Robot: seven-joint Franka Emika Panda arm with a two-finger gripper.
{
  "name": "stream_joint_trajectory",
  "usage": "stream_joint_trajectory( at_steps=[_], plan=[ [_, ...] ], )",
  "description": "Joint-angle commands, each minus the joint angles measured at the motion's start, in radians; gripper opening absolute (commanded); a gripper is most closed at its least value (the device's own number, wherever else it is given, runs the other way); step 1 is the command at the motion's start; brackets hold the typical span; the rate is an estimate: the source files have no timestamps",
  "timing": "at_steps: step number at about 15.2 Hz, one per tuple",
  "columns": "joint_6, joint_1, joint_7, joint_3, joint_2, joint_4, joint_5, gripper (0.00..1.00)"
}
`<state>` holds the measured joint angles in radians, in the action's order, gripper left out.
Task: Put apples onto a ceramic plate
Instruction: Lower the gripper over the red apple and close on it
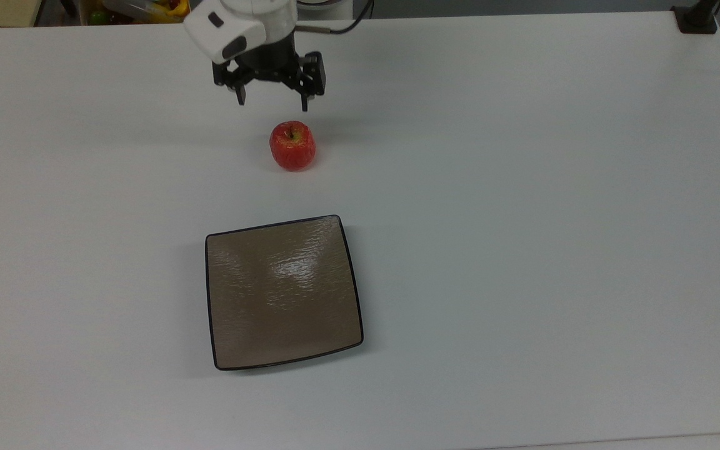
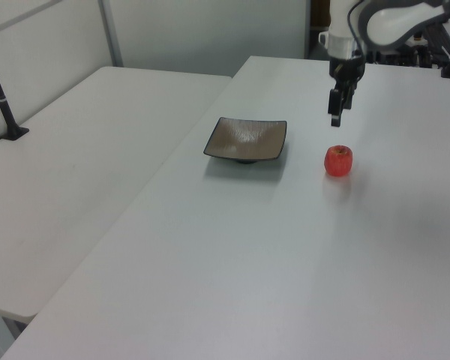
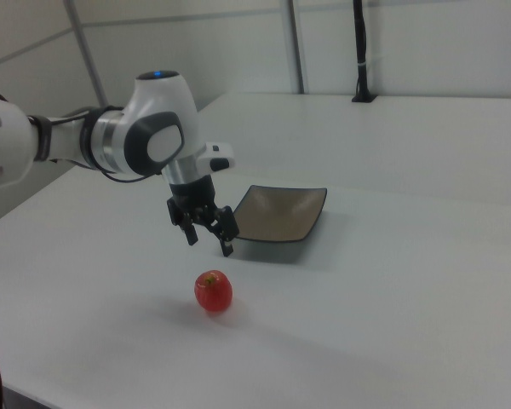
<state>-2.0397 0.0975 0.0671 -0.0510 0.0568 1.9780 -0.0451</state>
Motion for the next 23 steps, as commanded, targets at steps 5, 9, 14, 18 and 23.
stream_joint_trajectory(
  at_steps=[5, 9, 14, 18, 23],
  plan=[
    [-0.094, 0.008, -0.020, 0.000, 0.080, 0.053, -0.002, 1.00],
    [-0.126, 0.008, -0.021, 0.003, 0.116, 0.053, -0.004, 1.00],
    [-0.128, 0.007, -0.023, 0.017, 0.143, 0.053, -0.009, 1.00],
    [-0.129, 0.007, -0.021, 0.030, 0.161, 0.058, -0.016, 0.48],
    [-0.132, 0.007, -0.020, 0.031, 0.159, 0.056, -0.016, 0.40]
  ],
)
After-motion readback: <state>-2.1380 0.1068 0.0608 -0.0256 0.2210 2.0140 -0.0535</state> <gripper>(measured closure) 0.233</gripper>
